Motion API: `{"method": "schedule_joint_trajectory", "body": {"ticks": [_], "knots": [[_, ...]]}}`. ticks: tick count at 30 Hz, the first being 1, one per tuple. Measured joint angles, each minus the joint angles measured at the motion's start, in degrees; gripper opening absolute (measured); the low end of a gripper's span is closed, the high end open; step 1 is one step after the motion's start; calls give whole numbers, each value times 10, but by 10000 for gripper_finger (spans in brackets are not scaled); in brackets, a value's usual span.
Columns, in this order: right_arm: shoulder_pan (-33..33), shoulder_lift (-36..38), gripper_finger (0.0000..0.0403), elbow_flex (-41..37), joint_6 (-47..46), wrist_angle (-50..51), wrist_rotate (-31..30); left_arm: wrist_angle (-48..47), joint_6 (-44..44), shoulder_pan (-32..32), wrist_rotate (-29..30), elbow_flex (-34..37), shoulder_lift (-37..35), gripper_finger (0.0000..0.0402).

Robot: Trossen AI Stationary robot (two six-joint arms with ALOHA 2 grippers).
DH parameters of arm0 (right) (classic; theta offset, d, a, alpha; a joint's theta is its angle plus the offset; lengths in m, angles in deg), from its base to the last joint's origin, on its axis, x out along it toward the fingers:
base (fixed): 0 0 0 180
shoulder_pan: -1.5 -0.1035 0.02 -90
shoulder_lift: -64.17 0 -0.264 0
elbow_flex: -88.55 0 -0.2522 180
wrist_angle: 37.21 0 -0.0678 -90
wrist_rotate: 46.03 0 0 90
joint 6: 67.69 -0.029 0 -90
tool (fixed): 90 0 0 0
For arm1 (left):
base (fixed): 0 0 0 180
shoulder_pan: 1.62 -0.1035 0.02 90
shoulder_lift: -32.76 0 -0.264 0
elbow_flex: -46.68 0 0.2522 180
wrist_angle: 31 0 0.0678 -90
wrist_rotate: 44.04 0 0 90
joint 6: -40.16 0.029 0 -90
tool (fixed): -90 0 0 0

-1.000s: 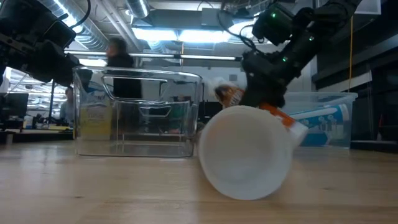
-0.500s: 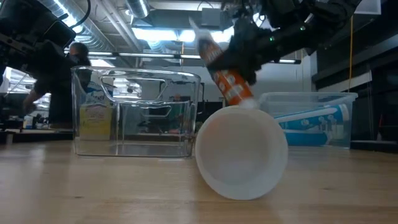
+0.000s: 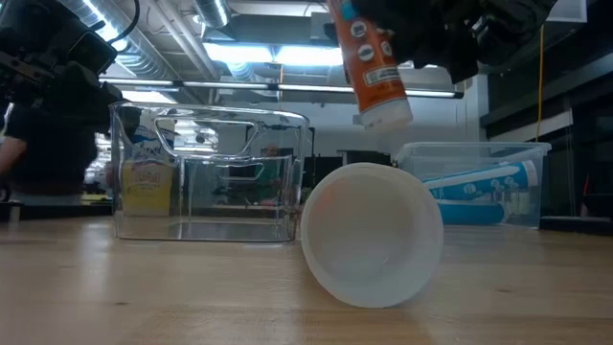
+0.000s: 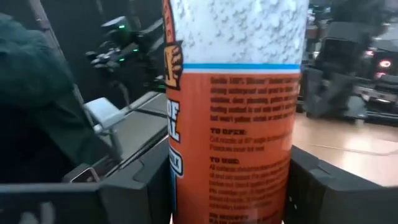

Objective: Pick & place silicon tubes, Sealant and Lysol wipes
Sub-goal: Put the top orange sealant into the transparent bin

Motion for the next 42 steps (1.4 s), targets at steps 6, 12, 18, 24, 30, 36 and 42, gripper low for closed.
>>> {"method": "schedule_joint_trajectory", "body": {"ticks": [6, 12, 18, 24, 30, 36, 42], "knots": [[-1, 0, 210, 0, 3, -4, -18, 0, 0, 0, 0, 0, 0, 6], [-1, 0, 210, 0, -39, -3, -110, 0, 0, 0, 0, 0, 0, 9], [-6, 0, 210, 17, -114, 26, -224, 0, 0, 0, 0, 0, 0, 12], [-20, 0, 210, 72, -162, 108, -363, 0, 0, 0, 0, 0, 0, 8], [-35, 0, 210, 113, -212, 147, -459, 0, 0, 0, 0, 0, 0, 13], [-50, 0, 210, 124, -285, 166, -546, 0, 0, 0, 0, 0, 0, 8], [-57, 0, 210, 125, -372, 175, -625, 0, 0, 0, 0, 0, 0, 6]]}}
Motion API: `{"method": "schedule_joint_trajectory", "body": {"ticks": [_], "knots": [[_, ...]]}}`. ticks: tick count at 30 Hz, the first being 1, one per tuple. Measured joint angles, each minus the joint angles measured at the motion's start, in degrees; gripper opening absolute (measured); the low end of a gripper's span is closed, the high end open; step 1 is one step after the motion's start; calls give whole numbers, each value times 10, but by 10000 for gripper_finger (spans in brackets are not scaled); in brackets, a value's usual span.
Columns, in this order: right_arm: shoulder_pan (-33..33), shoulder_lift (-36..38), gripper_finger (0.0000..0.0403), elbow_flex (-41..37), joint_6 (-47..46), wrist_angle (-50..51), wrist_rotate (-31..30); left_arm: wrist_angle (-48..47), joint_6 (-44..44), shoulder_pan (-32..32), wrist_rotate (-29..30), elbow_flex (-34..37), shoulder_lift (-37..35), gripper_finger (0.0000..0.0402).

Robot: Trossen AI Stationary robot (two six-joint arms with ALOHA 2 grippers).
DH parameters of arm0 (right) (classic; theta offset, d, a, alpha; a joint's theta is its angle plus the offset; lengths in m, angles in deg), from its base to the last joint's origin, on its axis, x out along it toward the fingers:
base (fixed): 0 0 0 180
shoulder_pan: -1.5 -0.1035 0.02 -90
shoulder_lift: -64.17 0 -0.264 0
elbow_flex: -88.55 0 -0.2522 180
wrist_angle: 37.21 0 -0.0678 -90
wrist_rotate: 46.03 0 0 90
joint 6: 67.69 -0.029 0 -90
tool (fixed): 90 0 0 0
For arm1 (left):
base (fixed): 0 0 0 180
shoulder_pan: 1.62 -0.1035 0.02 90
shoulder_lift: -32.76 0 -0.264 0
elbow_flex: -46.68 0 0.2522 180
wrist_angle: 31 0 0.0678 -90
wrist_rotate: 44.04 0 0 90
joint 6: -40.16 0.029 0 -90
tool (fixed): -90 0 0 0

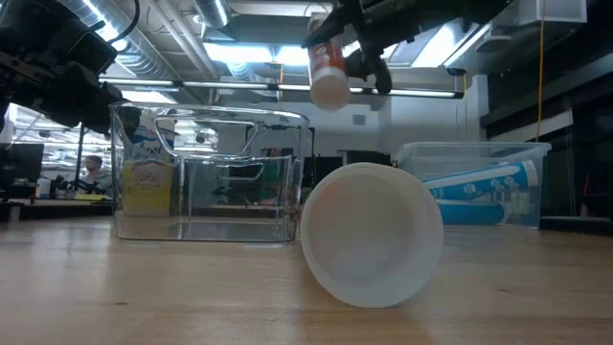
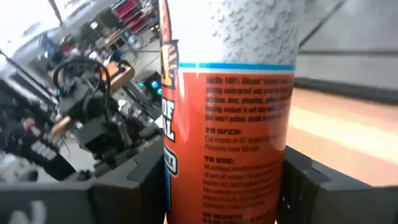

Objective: Pick & place silicon tubes, Sealant and Lysol wipes
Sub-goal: Put the top orange sealant into the transparent bin

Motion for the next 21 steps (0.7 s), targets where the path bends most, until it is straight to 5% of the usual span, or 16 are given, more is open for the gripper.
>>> {"method": "schedule_joint_trajectory", "body": {"ticks": [12, 21], "knots": [[-43, -16, 210, 84, -111, 120, -74, 0, 0, 0, 0, 0, 0, 11], [-48, -145, 209, 233, -94, 148, -71, 2, 0, 0, 0, 0, 0, 12]]}}
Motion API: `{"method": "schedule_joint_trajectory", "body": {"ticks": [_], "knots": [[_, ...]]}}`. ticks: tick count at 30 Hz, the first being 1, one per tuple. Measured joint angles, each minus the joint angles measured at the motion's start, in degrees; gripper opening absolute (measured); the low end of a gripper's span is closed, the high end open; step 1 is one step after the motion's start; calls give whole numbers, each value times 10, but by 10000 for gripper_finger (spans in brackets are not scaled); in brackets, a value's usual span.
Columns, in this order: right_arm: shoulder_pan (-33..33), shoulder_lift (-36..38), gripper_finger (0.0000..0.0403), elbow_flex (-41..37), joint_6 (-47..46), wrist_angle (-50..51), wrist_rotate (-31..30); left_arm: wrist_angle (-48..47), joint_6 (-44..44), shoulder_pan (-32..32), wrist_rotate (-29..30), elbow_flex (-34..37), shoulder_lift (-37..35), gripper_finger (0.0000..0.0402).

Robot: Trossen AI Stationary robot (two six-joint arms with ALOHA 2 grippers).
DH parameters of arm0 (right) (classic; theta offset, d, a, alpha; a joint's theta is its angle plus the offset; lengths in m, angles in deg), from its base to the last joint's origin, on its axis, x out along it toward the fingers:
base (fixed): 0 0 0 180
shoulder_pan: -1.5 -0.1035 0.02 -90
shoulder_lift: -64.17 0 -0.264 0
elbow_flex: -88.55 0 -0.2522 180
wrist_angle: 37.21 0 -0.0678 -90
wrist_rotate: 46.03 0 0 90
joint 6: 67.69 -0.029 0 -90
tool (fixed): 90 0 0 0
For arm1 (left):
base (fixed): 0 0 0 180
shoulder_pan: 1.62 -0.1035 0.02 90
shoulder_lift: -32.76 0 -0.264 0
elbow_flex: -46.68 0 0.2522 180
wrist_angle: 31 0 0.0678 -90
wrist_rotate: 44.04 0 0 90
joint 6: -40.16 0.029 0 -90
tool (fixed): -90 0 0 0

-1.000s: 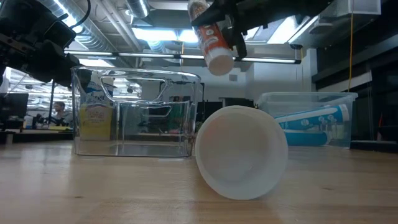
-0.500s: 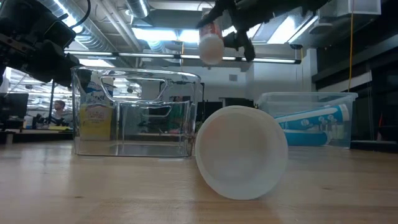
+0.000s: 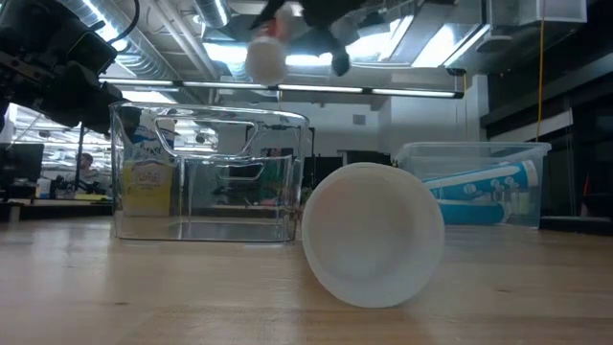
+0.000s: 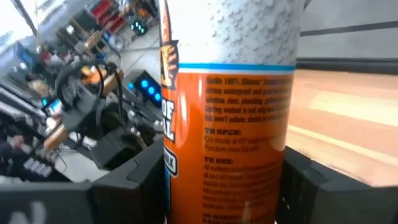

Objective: Pick & place silicon tubes, Sealant and Lysol wipes
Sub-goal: Put the top orange sealant into the transparent bin

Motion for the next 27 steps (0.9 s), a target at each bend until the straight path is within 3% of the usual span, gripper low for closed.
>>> {"method": "schedule_joint_trajectory", "body": {"ticks": [10, 27], "knots": [[-1, -87, 205, 103, -30, 120, -18, 0, 0, 0, 0, 0, 0, 7], [-26, -143, 205, 112, -135, 152, -29, 1, 0, 0, 0, 0, 0, 9]]}}
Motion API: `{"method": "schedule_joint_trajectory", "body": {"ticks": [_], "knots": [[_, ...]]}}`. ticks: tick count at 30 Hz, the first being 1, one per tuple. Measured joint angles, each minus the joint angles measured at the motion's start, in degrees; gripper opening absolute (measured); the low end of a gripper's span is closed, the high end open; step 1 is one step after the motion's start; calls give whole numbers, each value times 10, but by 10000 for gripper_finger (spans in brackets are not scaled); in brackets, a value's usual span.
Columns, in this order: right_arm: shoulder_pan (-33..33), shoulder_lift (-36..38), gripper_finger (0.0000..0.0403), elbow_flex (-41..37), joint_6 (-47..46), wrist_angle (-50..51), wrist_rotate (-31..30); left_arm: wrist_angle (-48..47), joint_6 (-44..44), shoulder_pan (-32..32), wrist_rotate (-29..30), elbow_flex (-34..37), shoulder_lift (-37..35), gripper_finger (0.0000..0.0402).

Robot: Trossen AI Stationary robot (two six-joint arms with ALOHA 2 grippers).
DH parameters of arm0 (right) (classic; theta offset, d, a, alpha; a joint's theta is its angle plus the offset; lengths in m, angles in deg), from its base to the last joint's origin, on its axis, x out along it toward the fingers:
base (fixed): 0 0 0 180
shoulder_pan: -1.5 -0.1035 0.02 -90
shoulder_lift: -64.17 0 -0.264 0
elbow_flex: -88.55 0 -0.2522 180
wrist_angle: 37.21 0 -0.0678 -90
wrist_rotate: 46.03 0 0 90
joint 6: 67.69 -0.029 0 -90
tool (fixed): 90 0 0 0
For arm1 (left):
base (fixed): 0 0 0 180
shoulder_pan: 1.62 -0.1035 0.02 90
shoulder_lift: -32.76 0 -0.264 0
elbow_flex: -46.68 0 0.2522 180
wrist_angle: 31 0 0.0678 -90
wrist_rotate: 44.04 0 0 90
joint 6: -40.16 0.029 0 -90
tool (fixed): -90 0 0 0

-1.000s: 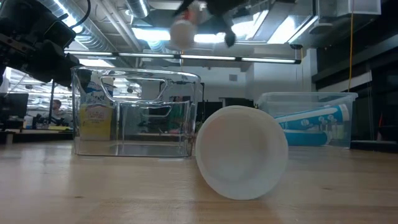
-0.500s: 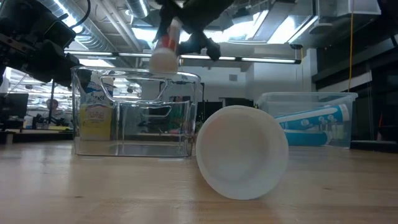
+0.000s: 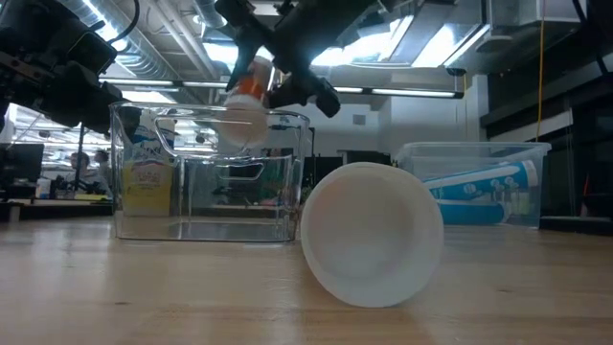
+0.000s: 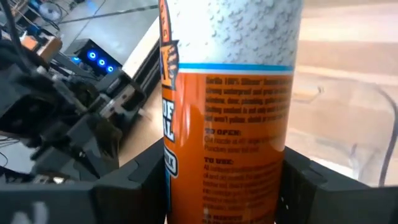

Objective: Pick & place silicon tubes, Sealant and Lysol wipes
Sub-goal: Put the top orange sealant into the transparent bin

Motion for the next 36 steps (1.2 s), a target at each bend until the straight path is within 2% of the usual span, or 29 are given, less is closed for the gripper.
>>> {"method": "schedule_joint_trajectory", "body": {"ticks": [9, 20, 36], "knots": [[-14, -14, 205, 0, -30, 26, -21, 0, 0, 0, 0, 0, 0, 12], [-11, -48, 205, 0, -31, 21, -2, 0, 0, 0, 0, 0, 0, 12], [-2, -50, 205, 0, -60, 104, 14, 0, 0, 0, 0, 0, 0, 8]]}}
